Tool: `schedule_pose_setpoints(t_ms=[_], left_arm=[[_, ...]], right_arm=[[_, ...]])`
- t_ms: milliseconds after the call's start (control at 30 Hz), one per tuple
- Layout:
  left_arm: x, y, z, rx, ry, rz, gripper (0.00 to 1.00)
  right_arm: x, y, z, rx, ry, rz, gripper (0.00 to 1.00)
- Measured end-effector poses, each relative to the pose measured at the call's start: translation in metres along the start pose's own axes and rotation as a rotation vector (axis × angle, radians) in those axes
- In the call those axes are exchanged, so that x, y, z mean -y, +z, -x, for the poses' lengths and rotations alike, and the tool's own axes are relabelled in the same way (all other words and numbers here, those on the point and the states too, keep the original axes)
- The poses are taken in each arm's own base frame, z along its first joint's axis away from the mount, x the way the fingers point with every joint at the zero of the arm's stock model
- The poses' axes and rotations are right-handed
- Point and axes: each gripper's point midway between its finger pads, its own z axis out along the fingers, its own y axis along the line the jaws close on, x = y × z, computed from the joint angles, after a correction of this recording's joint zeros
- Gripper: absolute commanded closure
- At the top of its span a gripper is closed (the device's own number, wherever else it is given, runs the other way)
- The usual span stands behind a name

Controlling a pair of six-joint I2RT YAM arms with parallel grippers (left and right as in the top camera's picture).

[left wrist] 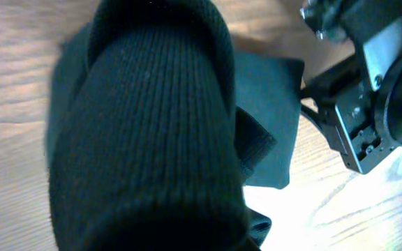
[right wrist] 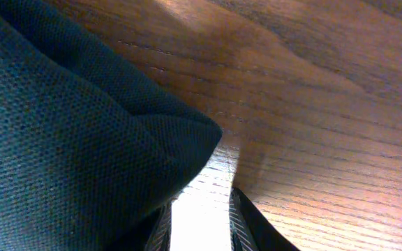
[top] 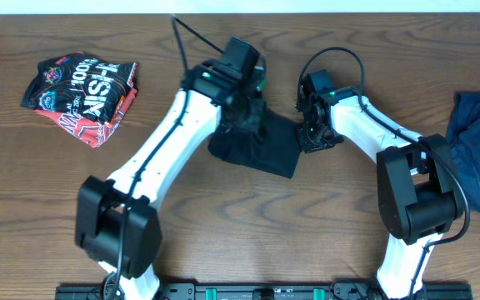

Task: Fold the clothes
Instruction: 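Release the folded shirt and raise both grippers away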

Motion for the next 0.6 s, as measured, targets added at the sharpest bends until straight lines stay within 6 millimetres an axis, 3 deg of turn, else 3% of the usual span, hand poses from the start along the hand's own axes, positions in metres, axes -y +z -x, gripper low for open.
schedule_pose_setpoints(t_ms=[200, 267, 367, 500, 600], left_arm=[[0.017, 0.015, -0.004, -0.019, 0.035, -0.010, 0.94], [0.023, 0.016, -0.003, -0.011, 0.037, -0.016, 0.89], [0.033, 0.017, -0.003, -0.002, 0.054, -0.024, 0.66], [0.043, 0.019, -0.004, 0.002, 0.073, -0.036, 0.59], [0.039, 0.017, -0.002, 0.006, 0.063, -0.035, 0.59]], right_arm=[[0.000, 0.000, 0.000, 0.002, 0.001, 0.000, 0.74], [0.000, 0.000, 0.001, 0.003, 0.001, 0.000, 0.74], [0.000, 0.000, 0.001, 0.003, 0.001, 0.000, 0.74], [0.000, 0.000, -0.001, -0.004, 0.009, -0.001, 0.72], [0.004, -0.001, -0.007, -0.029, 0.035, -0.017, 0.72]])
